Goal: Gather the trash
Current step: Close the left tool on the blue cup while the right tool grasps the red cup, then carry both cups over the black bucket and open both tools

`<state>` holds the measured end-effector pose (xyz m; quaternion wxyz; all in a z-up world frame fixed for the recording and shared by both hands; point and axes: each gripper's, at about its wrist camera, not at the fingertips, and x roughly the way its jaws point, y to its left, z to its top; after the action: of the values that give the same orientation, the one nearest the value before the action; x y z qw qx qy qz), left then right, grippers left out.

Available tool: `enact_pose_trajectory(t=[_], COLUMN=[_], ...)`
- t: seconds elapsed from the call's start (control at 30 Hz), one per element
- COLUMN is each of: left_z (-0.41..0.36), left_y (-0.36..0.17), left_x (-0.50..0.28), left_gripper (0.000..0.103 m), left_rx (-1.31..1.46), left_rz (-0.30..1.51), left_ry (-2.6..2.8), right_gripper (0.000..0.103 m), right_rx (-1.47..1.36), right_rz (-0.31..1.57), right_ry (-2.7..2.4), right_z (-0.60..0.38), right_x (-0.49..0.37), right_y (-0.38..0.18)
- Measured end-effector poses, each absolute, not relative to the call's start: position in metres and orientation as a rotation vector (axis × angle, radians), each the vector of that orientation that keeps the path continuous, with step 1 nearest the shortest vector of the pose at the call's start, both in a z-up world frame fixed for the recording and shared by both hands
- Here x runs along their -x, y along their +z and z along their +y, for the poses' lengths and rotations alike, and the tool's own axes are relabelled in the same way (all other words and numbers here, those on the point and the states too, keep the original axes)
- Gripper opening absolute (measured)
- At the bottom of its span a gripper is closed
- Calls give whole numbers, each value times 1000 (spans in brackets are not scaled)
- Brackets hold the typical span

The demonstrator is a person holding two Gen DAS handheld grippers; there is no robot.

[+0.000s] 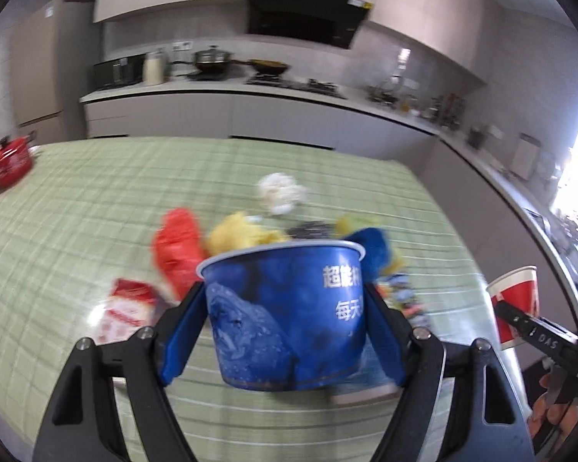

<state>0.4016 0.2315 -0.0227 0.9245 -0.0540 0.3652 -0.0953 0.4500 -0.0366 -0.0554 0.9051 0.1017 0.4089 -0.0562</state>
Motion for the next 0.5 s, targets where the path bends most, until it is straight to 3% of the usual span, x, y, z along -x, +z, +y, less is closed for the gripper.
enact_pose_trajectory(t=[0.2,0.5], left_z=[165,7], left_y=[-24,-29], left_x=[-400,-359], left_gripper=[79,79], left_rx=[98,45], left_rz=[761,778], left_ry=[-342,-520], right_gripper=[61,61], right_rx=[-241,-300], right_rz=[823,814], right_ry=[-234,-360], right_z=[-91,-232], right_x=[-411,-348], right_y=[-45,-56])
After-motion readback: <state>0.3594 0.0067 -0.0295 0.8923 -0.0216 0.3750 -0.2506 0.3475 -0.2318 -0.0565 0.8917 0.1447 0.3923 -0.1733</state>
